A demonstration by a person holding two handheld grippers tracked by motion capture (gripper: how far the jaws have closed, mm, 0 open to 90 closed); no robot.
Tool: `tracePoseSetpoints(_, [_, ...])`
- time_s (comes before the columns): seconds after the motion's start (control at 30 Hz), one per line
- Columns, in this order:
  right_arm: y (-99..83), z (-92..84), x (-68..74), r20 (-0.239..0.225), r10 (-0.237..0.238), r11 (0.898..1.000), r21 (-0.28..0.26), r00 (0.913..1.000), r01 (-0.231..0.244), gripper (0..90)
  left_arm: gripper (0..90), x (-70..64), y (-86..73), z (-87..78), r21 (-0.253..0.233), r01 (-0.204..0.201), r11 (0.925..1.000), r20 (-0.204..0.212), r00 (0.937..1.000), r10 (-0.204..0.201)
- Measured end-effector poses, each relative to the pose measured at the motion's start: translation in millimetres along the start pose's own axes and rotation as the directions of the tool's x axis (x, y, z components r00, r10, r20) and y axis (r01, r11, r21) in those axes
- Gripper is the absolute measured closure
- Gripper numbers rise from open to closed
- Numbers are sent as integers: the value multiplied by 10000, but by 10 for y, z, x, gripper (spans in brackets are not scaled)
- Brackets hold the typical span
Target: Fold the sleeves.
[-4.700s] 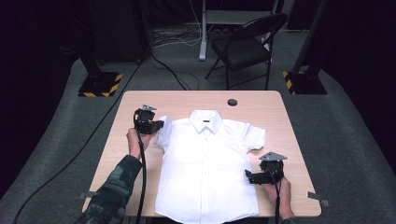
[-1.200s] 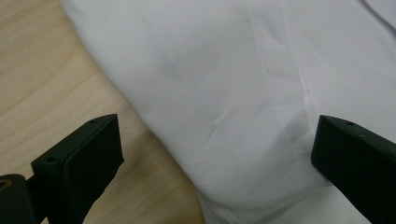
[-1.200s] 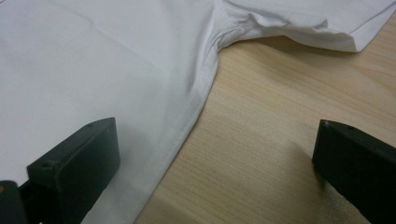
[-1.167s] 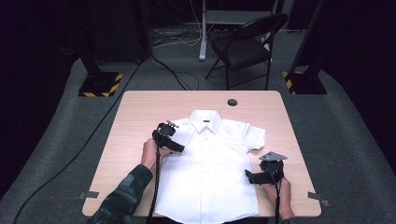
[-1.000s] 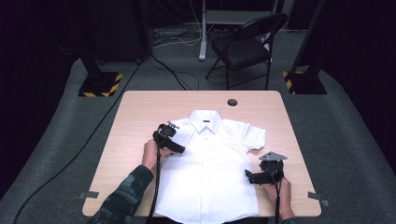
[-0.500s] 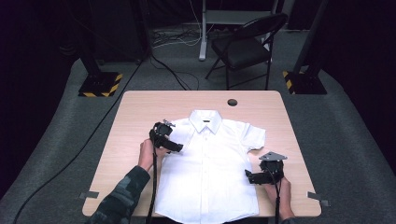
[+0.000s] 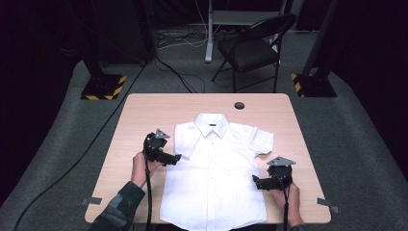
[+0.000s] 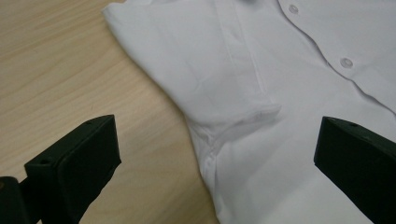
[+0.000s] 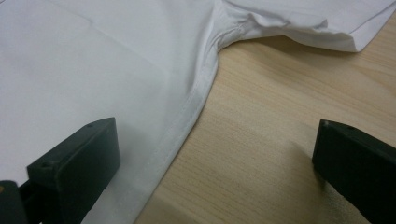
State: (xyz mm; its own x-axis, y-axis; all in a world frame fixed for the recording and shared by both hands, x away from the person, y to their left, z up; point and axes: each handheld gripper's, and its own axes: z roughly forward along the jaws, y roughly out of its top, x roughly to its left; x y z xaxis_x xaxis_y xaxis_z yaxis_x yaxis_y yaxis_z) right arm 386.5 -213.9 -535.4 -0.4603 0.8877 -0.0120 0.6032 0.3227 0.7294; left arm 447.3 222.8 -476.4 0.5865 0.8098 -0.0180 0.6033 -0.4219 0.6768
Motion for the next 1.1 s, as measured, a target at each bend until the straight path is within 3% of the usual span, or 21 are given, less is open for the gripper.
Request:
tracePoseSetpoints(0.13, [0,0,0,3,1,10000,3,10000,-1,0,0,-4,-183,-98,-97,190,9998,-74,9998,-190])
tracePoseSetpoints(0.23, [0,0,0,1,3,10000,5,10000,-3,0,0,9,-366,-139,-173,600,9980,-146,9981,-602])
tracePoseSetpoints(0.33, [0,0,-1,-5,5,10000,-1,10000,-5,0,0,6,-560,-146,-47,749,9972,-446,9962,-751])
tracePoseSetpoints(0.43, [0,0,-1,-12,2,10000,5,10000,-2,0,0,-14,-711,-147,-244,845,9961,-770,9933,-861])
tracePoseSetpoints(0.5, [1,1,-2,-14,3,10000,4,10000,-3,0,0,2,-752,-132,-153,736,9972,-897,9932,-747])
tracePoseSetpoints(0.63, [0,0,-1,10,17,10000,5,10000,-17,0,0,39,-812,-111,-297,948,9951,-1062,9896,-974])
tracePoseSetpoints(0.8, [2,1,-2,11,24,10000,11,10000,-24,0,0,59,-874,-88,-436,721,9964,-1353,9878,-774])
tracePoseSetpoints(0.87, [0,1,-1,19,13,10000,1,10000,-13,0,0,84,-905,-57,-292,923,9953,-1141,9889,-950])
tracePoseSetpoints(1.1, [1,0,-3,-10,-3,10000,11,10000,3,0,0,104,-943,-37,-738,840,9937,-1179,9887,-923])
